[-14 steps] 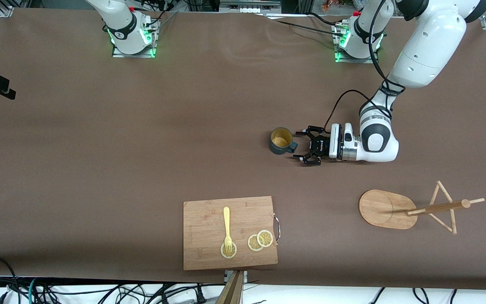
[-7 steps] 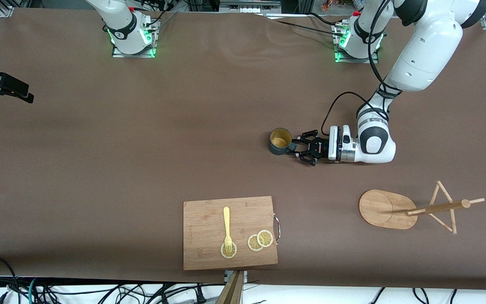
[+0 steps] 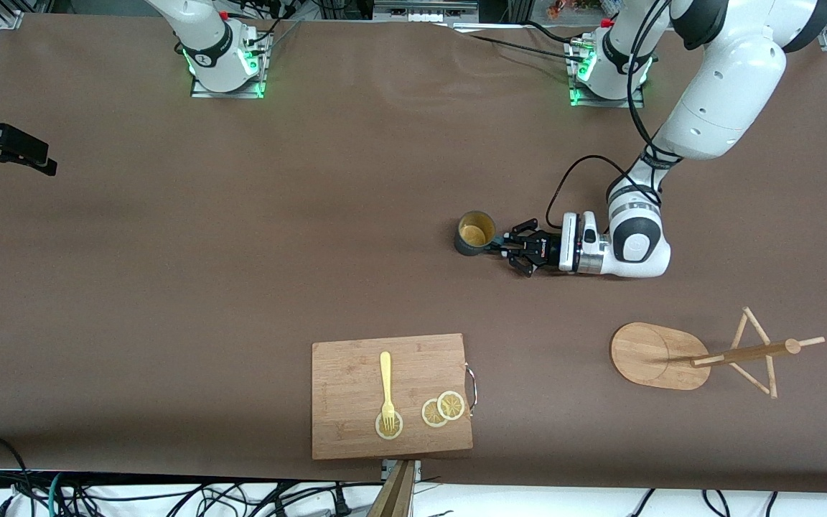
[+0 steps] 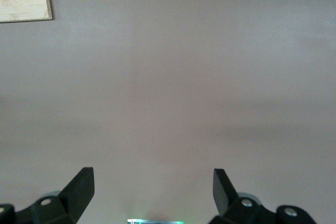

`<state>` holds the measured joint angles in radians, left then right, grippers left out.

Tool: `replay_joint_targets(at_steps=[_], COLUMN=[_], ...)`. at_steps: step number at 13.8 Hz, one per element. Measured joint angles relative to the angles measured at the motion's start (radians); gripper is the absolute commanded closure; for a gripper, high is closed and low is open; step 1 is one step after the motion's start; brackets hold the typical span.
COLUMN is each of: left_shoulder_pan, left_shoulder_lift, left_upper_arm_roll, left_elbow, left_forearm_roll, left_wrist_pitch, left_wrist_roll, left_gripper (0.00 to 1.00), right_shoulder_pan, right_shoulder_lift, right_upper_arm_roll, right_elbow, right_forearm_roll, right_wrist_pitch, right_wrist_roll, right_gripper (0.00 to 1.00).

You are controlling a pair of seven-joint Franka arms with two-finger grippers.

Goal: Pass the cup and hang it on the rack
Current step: 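Grasp the mug handle with the left gripper and lift it, then carry the mug with the left gripper over the wooden rack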

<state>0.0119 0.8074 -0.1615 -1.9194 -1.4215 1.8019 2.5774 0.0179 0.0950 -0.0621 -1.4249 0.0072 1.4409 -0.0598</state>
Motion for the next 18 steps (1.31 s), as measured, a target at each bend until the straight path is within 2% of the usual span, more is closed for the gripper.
replay_joint_targets(at_steps=[3, 6, 8, 13, 18], left_shoulder_pan=[0.020, 0.076, 0.151, 0.365, 0.489], left_shoulder_lift=[-0.019, -0.127, -0.185, -0.197, -0.197], left_upper_arm_roll=[0.000, 0.002, 0.006, 0.015, 0.037], left_elbow=[-0.007, -0.069, -0.109, -0.126, -0.135], left_forearm_roll=[-0.001, -0.001, -0.001, -0.001, 0.013], left_wrist_pitch=[-0.058, -0.068, -0.073, -0.086, -0.117], left_wrist_roll=[-0.076, -0.229, -0.337, -0.684, -0.898], left_gripper=[1.00, 1.00, 1.00, 1.00, 1.00], right_shoulder_pan=[0.000, 0.000, -0.001, -0.001, -0.001], right_shoulder_lift=[0.000, 0.000, 0.000, 0.000, 0.001], right_upper_arm_roll=[0.000, 0.000, 0.000, 0.000, 0.000], right_elbow=[0.001, 0.001, 0.001, 0.001, 0.001], right_forearm_roll=[0.000, 0.000, 0.000, 0.000, 0.000], right_wrist_pitch=[0.003, 0.005, 0.006, 0.007, 0.008], right_wrist_roll=[0.000, 0.000, 0.000, 0.000, 0.000], right_gripper=[0.00, 0.00, 0.00, 0.00, 0.00])
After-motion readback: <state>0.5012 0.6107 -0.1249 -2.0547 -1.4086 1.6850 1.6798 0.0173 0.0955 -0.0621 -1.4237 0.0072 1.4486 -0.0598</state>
